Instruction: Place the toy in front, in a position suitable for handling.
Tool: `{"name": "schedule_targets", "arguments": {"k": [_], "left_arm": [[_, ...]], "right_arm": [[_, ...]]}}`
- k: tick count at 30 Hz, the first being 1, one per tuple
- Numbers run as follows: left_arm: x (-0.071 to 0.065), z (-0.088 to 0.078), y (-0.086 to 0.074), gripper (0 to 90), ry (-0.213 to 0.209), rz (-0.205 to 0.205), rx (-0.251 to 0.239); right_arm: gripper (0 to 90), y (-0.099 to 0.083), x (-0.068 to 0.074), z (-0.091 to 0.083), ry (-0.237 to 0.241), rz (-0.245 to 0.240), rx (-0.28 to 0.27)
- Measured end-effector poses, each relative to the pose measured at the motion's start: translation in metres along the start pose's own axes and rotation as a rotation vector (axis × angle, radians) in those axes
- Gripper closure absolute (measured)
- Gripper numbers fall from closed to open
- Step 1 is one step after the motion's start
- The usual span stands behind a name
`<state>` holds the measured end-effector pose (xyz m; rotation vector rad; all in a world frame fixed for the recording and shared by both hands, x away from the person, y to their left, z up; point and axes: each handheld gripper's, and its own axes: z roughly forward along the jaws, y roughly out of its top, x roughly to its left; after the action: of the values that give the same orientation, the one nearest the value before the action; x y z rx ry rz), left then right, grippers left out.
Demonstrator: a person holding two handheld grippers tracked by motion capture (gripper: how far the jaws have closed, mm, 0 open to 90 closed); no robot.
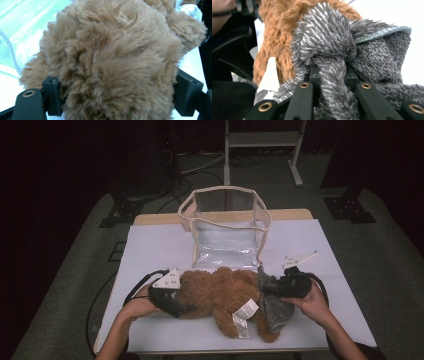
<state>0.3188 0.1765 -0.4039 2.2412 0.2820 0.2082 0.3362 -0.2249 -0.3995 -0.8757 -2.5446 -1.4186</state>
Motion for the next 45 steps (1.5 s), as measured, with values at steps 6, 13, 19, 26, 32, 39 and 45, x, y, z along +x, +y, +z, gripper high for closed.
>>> {"name": "schedule_targets", "arguments": {"k": [6, 13, 19, 26, 32, 39, 45], "left_arm": [[-0.005, 0.004, 0.0, 18.7, 0.005, 0.002, -0.016], [-0.006, 0.014, 0.011, 20.5, -0.001, 0.026, -0.03], [-0.008, 0.024, 0.017, 20.5, -0.001, 0.035, -0.049], [-0.009, 0.036, 0.026, 20.6, -0.01, 0.049, -0.055], [-0.011, 0.054, 0.04, 20.7, -0.034, 0.069, -0.057], [-0.014, 0.071, 0.056, 20.7, -0.054, 0.08, -0.053], [-0.009, 0.067, 0.057, 20.6, -0.022, 0.073, -0.03]], "right_arm": [[75.7, 0.021, -0.008, 0.006, 0.021, -0.013, -0.01], [76.2, 0.031, -0.01, -0.003, 0.025, -0.029, -0.009], [76.6, 0.032, -0.009, -0.011, 0.023, -0.034, -0.01], [76.8, 0.032, -0.007, -0.024, 0.001, -0.038, -0.015], [77.0, 0.027, -0.008, -0.042, -0.04, -0.028, -0.016], [77.0, 0.018, -0.013, -0.065, -0.092, -0.013, -0.013], [77.0, 0.01, -0.022, -0.08, -0.15, 0.009, -0.014]]}}
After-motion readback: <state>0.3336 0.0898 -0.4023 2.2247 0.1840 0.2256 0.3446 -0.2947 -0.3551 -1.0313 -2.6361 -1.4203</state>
